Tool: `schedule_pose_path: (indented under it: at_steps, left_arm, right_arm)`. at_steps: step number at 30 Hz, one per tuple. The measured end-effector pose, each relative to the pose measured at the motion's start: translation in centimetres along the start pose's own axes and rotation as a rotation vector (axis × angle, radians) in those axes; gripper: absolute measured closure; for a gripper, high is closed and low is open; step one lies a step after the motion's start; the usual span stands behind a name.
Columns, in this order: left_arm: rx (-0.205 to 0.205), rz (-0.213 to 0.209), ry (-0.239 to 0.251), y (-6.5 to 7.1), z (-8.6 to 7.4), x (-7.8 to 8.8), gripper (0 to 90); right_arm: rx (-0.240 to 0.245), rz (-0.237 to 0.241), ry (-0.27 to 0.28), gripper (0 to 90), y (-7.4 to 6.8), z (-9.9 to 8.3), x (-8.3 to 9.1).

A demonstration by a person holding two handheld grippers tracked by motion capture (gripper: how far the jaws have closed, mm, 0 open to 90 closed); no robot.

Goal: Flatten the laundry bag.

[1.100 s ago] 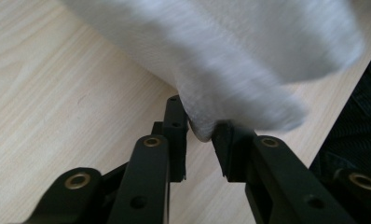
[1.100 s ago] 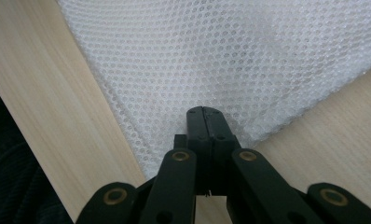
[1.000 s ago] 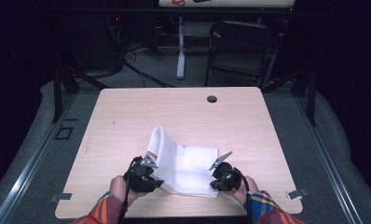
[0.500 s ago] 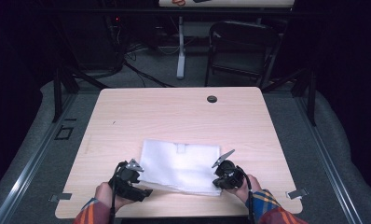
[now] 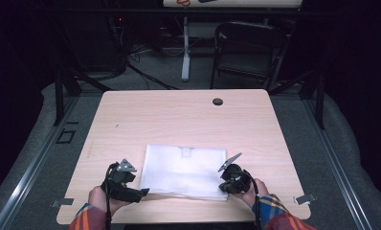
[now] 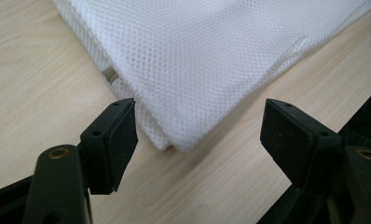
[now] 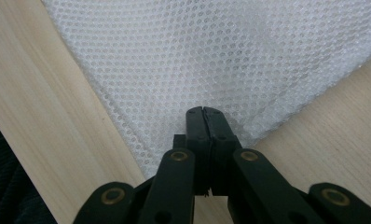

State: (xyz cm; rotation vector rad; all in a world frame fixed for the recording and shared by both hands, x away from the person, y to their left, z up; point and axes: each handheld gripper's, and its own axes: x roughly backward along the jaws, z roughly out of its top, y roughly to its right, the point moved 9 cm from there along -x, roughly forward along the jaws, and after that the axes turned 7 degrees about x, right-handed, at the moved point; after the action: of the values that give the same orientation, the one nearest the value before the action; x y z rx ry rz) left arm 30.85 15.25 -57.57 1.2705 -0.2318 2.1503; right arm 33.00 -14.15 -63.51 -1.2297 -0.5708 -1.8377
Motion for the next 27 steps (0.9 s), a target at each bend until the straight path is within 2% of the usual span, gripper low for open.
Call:
schedule_pose_path:
  at_steps: [5,9,11,14,15,20,21,25,27]
  left_arm:
    - [-0.012,0.004,0.014,0.3,0.4,-0.3,21.6]
    - [-0.021,0.000,0.015,0.5,0.8,-0.7,21.2]
    - [-0.028,-0.002,0.020,0.7,1.1,-0.9,21.2]
    - [-0.054,-0.022,0.016,1.1,1.5,-1.3,21.4]
    - [-0.053,-0.043,0.008,1.4,1.6,-1.5,21.4]
    - [-0.072,-0.102,-0.037,2.6,2.0,-3.2,23.2]
    - [-0.082,-0.108,-0.048,2.9,2.0,-3.5,23.3]
    - [-0.120,-0.124,-0.077,3.7,2.1,-4.6,27.5]
    - [-0.136,-0.123,-0.093,4.1,2.2,-5.3,29.3]
  right_arm:
    - [0.017,0.006,0.001,78.1,-0.3,0.1,0.1]
    - [0.036,-0.004,-0.003,64.4,-0.5,0.4,1.0]
    - [0.031,-0.002,0.036,58.5,-0.6,0.9,1.4]
    - [0.034,-0.015,0.051,49.6,-0.6,1.2,1.9]
    - [0.038,-0.016,0.052,48.2,-0.6,1.3,2.0]
    - [0.054,0.003,0.050,50.1,-1.4,1.5,1.7]
    - [0.067,0.011,0.038,50.4,-1.5,1.5,1.7]
    - [0.100,0.034,0.047,52.2,-2.7,1.9,1.3]
    - [0.099,0.049,0.038,54.6,-3.0,2.0,0.9]
